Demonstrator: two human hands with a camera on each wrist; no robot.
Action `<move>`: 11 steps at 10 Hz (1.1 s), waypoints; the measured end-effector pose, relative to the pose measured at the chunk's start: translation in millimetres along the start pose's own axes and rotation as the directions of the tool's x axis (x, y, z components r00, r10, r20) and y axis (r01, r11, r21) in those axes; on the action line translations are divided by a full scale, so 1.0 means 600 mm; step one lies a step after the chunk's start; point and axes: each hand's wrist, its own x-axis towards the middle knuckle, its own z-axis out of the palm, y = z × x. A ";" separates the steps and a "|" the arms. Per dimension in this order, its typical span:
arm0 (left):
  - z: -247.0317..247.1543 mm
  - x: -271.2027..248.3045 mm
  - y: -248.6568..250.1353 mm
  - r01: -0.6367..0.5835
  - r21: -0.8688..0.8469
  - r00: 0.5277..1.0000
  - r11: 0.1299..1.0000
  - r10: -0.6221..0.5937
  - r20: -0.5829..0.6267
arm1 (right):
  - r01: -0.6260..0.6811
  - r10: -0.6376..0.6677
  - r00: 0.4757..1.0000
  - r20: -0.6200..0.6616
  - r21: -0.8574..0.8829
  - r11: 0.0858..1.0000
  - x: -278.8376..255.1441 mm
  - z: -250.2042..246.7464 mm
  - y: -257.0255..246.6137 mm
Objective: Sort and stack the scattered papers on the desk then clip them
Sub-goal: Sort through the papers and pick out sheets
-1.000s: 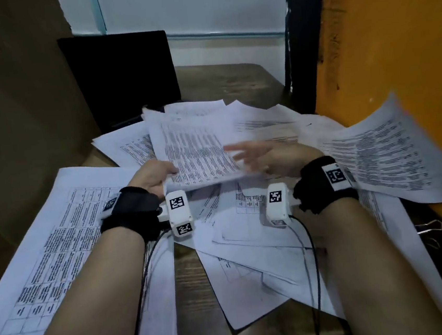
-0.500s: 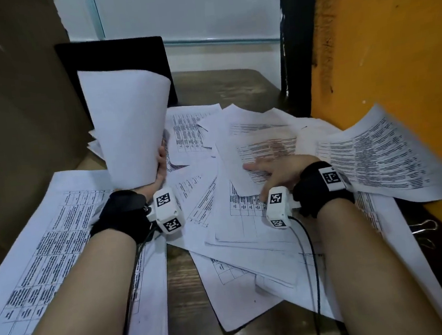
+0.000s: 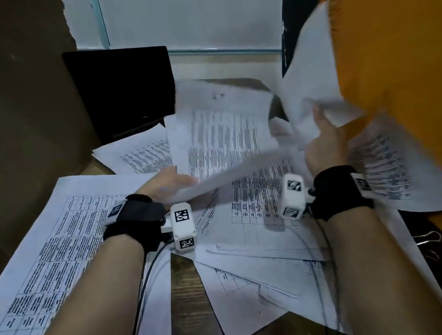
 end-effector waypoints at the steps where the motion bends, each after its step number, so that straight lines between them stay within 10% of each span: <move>1: 0.000 0.000 -0.001 0.030 -0.021 0.999 0.999 -0.031 -0.024 | 0.134 -0.053 0.974 0.222 -0.367 0.920 -0.003 -0.007 -0.007; 2: 0.009 0.006 -0.008 -0.001 -0.048 0.999 0.999 0.000 -0.034 | -0.073 0.133 0.751 0.647 -0.119 0.990 -0.032 0.022 -0.011; 3: -0.003 0.012 -0.017 0.046 -0.096 0.996 0.994 -0.053 -0.068 | -0.136 0.433 0.418 0.799 -0.417 0.899 -0.058 0.041 -0.007; 4: -0.013 0.013 -0.017 0.007 -0.172 0.999 0.985 -0.015 -0.045 | -0.062 0.559 0.290 0.777 -0.567 0.821 -0.068 0.048 -0.005; 6: 0.001 0.015 -0.019 0.070 -0.083 0.998 0.994 -0.070 0.002 | -0.050 0.609 0.316 0.728 -0.628 0.777 -0.067 0.049 -0.010; 7: 0.007 0.019 -0.013 0.054 0.121 0.998 0.991 -0.048 -0.046 | 0.035 0.474 0.635 0.610 -0.636 0.771 -0.038 0.021 -0.016; 8: 0.005 0.022 -0.017 -0.001 0.126 0.995 0.992 0.014 -0.103 | 0.010 0.460 0.832 0.310 -0.837 0.547 0.008 -0.024 0.008; 9: -0.001 0.005 -0.011 -0.069 0.156 0.995 0.985 0.080 -0.067 | -0.052 0.574 0.801 0.171 -0.935 0.351 0.003 -0.051 0.014; 11: -0.004 0.003 -0.003 -0.180 0.463 0.981 0.868 0.190 0.026 | -0.092 0.565 0.815 0.132 -0.932 0.351 -0.006 -0.064 0.028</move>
